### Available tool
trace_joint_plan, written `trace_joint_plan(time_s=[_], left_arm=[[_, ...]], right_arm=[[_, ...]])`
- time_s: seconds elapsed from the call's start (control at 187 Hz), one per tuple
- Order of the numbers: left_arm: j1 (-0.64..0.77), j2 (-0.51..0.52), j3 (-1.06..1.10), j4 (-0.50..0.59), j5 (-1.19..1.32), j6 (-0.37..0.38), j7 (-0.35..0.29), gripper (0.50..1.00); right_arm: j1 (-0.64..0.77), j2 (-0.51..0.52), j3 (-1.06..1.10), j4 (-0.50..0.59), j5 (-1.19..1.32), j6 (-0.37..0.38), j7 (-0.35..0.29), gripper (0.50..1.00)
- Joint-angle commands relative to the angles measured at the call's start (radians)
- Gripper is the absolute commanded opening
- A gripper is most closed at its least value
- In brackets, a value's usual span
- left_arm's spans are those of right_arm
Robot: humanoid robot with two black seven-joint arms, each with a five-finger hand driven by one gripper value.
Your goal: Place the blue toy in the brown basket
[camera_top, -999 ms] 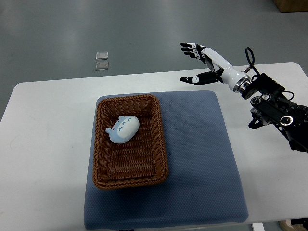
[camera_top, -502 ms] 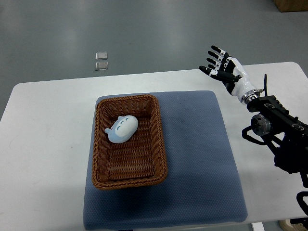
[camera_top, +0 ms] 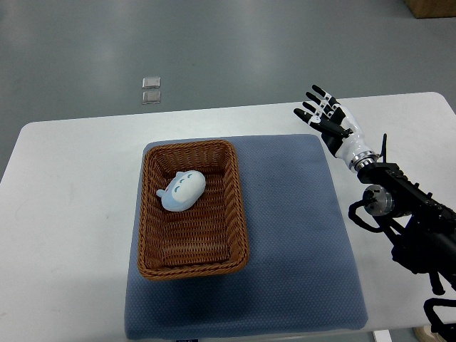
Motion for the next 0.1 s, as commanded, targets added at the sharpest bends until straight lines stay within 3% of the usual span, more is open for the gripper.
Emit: trace_joint_plan(time_s=[0.0, 0.096], left_arm=[[-0.001, 0.0, 0.0, 0.0, 0.0, 0.0, 0.0, 1.0], [0.0, 0.0, 0.0, 0.0, 0.0, 0.0, 0.0, 1.0]], right_arm=[[0.0, 0.001, -0.003, -0.013, 0.0, -0.012, 0.004, 0.913], [0.0, 0.001, -0.003, -0.016, 0.0, -0.026, 0.008, 0.913]])
